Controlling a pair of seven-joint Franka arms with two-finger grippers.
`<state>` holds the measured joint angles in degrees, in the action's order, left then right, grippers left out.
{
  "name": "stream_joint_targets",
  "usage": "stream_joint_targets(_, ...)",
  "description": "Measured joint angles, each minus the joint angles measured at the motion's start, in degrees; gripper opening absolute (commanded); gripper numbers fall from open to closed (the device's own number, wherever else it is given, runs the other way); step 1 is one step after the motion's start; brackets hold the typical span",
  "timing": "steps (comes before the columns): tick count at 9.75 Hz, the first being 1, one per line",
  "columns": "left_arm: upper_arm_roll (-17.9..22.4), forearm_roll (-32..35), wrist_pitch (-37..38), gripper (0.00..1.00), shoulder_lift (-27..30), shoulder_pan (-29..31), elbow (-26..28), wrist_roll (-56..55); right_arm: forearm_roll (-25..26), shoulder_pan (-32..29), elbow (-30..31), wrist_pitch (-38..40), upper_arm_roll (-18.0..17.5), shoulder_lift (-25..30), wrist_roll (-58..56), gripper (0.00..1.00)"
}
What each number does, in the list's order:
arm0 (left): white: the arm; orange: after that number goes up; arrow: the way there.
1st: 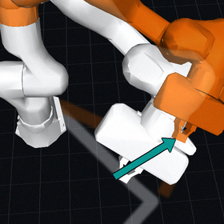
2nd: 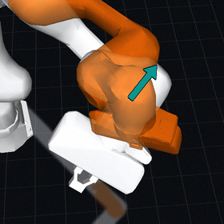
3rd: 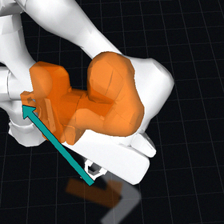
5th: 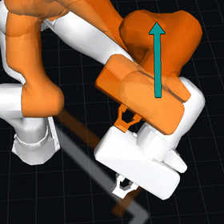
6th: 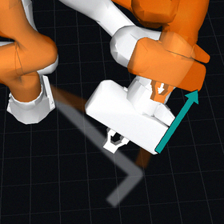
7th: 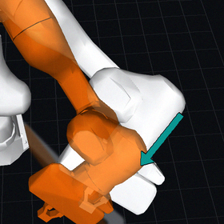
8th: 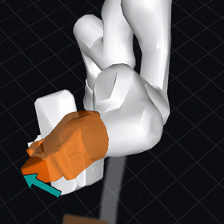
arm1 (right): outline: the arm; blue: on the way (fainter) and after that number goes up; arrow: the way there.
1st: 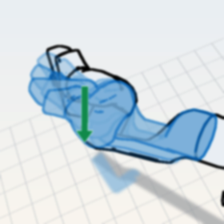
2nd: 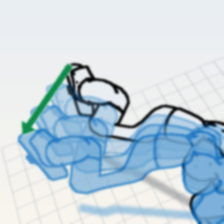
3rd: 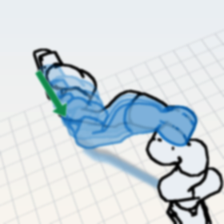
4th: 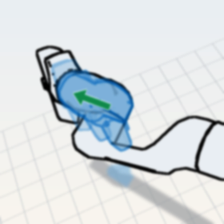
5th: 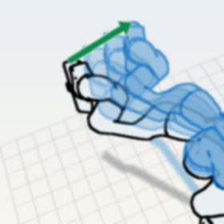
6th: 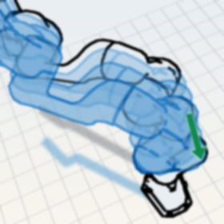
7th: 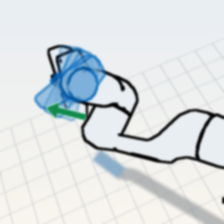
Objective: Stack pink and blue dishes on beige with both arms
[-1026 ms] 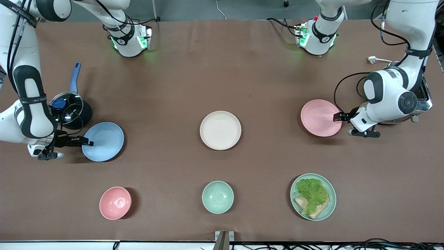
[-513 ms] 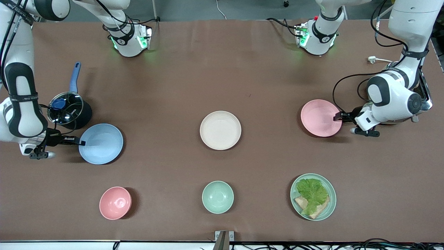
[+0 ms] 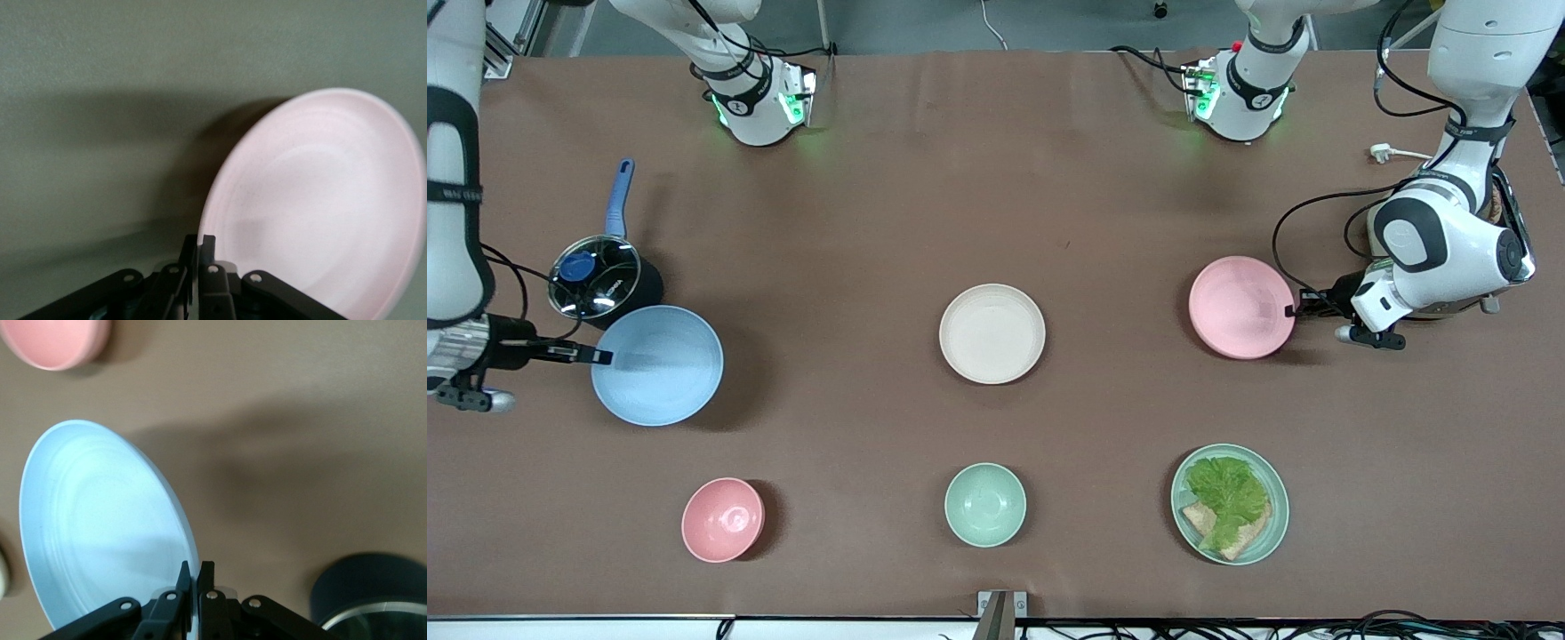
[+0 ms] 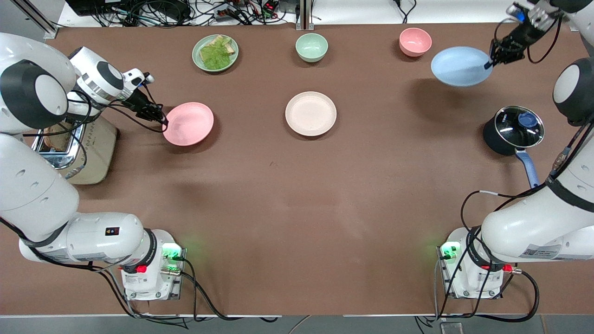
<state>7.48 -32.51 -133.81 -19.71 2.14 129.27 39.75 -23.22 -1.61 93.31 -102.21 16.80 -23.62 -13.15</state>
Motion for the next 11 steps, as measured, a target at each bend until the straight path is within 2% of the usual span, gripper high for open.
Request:
stream_joint_targets(1, -0.3, -0.1, 0.4, 0.00, 1.4, -0.1, -0.3, 0.0, 0.9, 0.9, -1.8, 2.9, -0.8, 2.1, 4.6, 0.01)
stream_joint_targets(2, -1.9, -0.2, 1.3, 0.00, 3.6, -0.3, -0.5, -0.4, 2.5, 1.1, -3.3, 5.1, -3.1, 4.1, 10.1, 0.01)
stream_joint_targets(4, -9.8, -0.3, 1.8, 0.00, 7.6, -0.7, -0.6, -8.5, 5.4, 1.3, -4.1, 7.6, -10.2, 8.5, 20.7, 0.01)
stream_joint_targets(6, -19.5, -0.4, -1.0, 0.00, 8.0, -1.3, -1.0, -20.2, 6.1, 1.5, -1.4, 8.2, -18.0, 12.5, 30.0, 0.01)
stream_joint_targets(8, -29.7, -0.4, -9.7, 0.00, 5.8, -1.5, -1.0, -33.2, 6.4, 1.7, 4.8, 3.1, -24.3, 14.3, 35.7, 0.01)
stream_joint_targets(10, -38.3, -0.2, -19.9, 0.00, 0.6, -2.2, -1.8, -43.3, 6.5, 1.7, 11.0, -4.0, -27.0, 14.3, 36.5, 0.01)
stream_joint_targets(11, -40.7, 1.3, -22.6, 0.00, -1.5, -2.9, -2.3, -47.4, 6.5, 1.7, 13.5, -6.8, -28.0, 14.2, 36.9, 0.01)
